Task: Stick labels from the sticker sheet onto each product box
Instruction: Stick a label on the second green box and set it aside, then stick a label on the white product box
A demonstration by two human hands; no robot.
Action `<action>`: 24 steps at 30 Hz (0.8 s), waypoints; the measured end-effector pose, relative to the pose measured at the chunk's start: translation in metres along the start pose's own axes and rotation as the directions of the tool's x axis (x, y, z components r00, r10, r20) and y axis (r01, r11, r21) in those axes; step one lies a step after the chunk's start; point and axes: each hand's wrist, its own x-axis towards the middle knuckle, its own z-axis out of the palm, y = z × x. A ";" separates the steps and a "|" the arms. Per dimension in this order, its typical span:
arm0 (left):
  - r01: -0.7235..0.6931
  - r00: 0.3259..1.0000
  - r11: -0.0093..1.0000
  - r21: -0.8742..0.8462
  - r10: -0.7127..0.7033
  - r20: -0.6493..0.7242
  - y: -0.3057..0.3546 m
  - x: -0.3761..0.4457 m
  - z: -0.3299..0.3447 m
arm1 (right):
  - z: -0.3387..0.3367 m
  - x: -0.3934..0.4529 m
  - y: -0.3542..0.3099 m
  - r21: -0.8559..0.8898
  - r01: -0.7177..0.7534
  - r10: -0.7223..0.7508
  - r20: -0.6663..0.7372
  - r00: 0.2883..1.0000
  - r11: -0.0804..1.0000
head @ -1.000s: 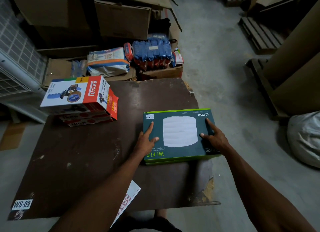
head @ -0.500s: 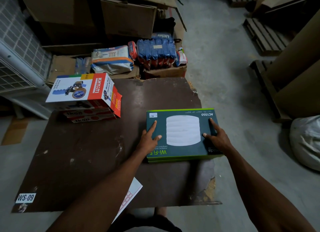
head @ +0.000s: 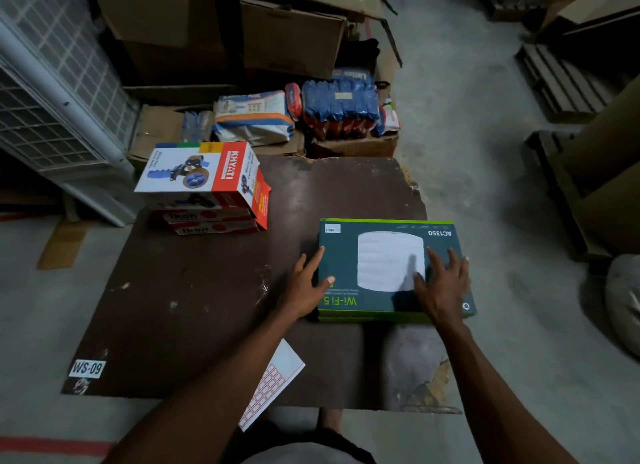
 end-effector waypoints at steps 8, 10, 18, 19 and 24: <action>0.009 0.989 0.997 -0.074 -0.020 -0.146 -0.043 -0.049 -0.048 | 0.051 -0.075 -0.112 0.270 0.340 -0.353 0.001 0.935 0.901; 0.024 0.981 0.993 -0.112 -0.045 -0.191 -0.054 -0.060 -0.066 | 0.067 -0.084 -0.144 0.314 0.397 -0.440 0.076 0.895 0.862; 0.110 0.899 0.987 -0.118 -0.149 -0.411 -0.098 -0.050 -0.146 | 0.091 -0.048 -0.294 0.417 0.516 -0.636 0.227 0.738 0.748; 0.105 0.898 0.982 -0.155 -0.161 -0.410 -0.094 -0.044 -0.155 | 0.092 -0.037 -0.314 0.414 0.531 -0.648 0.223 0.728 0.739; 0.008 0.890 0.976 -0.216 -0.105 -0.445 -0.066 -0.002 -0.192 | 0.098 0.030 -0.400 0.380 0.587 -0.676 0.157 0.720 0.714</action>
